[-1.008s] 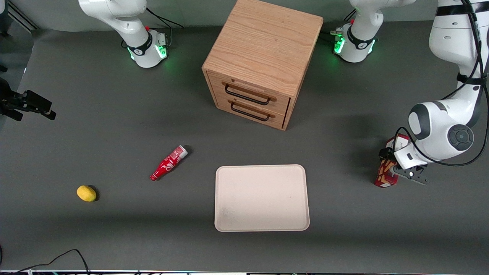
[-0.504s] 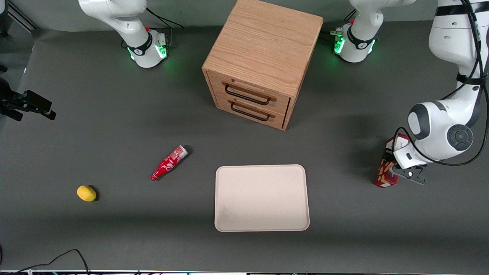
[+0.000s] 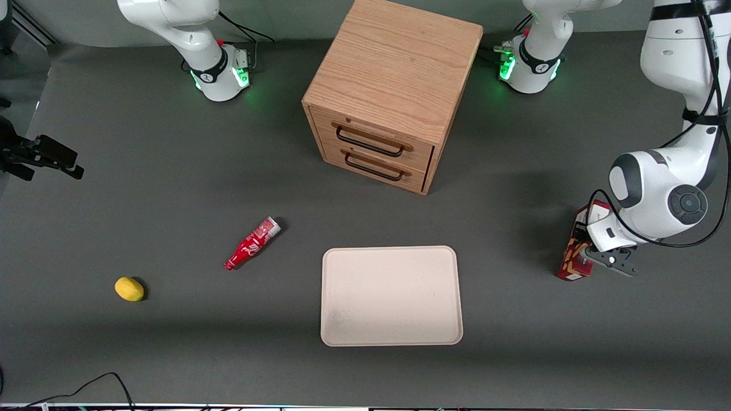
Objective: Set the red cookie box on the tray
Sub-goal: 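Lift the box with the left gripper and carry it over the white tray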
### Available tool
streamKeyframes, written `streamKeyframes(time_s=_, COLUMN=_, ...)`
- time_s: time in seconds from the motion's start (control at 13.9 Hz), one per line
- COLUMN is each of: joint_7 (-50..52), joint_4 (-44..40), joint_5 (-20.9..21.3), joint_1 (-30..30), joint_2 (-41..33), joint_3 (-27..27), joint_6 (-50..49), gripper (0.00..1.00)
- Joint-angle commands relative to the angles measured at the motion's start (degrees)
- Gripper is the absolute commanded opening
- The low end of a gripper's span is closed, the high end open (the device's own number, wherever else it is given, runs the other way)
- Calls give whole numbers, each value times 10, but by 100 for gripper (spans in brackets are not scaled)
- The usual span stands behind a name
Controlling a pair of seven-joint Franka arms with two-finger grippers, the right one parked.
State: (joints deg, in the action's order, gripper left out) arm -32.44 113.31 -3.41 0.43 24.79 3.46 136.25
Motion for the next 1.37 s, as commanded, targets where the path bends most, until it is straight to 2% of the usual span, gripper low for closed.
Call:
streamKeyframes(time_s=0.0, joint_7=25, joint_4=-16, joint_5=-6, joint_1=-24, joint_2=-62, joint_3=6, joint_6=-77, gripper=0)
streamKeyframes(time_s=0.14, joint_7=56, joint_4=-65, joint_5=1, joint_1=-35, joint_2=-86, joint_3=6, joint_6=-154, gripper=0)
streamKeyframes(time_s=0.36, joint_7=95, joint_4=-197, joint_5=1, joint_1=-50, joint_2=-85, joint_3=5, joint_6=-307, gripper=0)
streamKeyframes(time_s=0.58, joint_7=123, joint_4=-289, joint_5=1, joint_1=-68, joint_2=-80, joint_3=1, joint_6=-376, gripper=0)
streamKeyframes(time_s=0.72, joint_7=146, joint_4=-338, joint_5=-5, joint_1=-85, joint_2=-63, joint_3=1, joint_6=-397, gripper=0)
streamKeyframes(time_s=0.94, joint_7=281, joint_4=-410, joint_5=-9, joint_1=-126, joint_2=-7, joint_3=-29, joint_6=-411, gripper=0)
streamKeyframes(time_s=1.15, joint_7=450, joint_4=-517, joint_5=-6, joint_1=-144, joint_2=94, joint_3=-90, joint_6=-400, gripper=0)
streamKeyframes(time_s=1.3, joint_7=518, joint_4=-577, joint_5=1, joint_1=-188, joint_2=167, joint_3=-90, joint_6=-362, gripper=0)
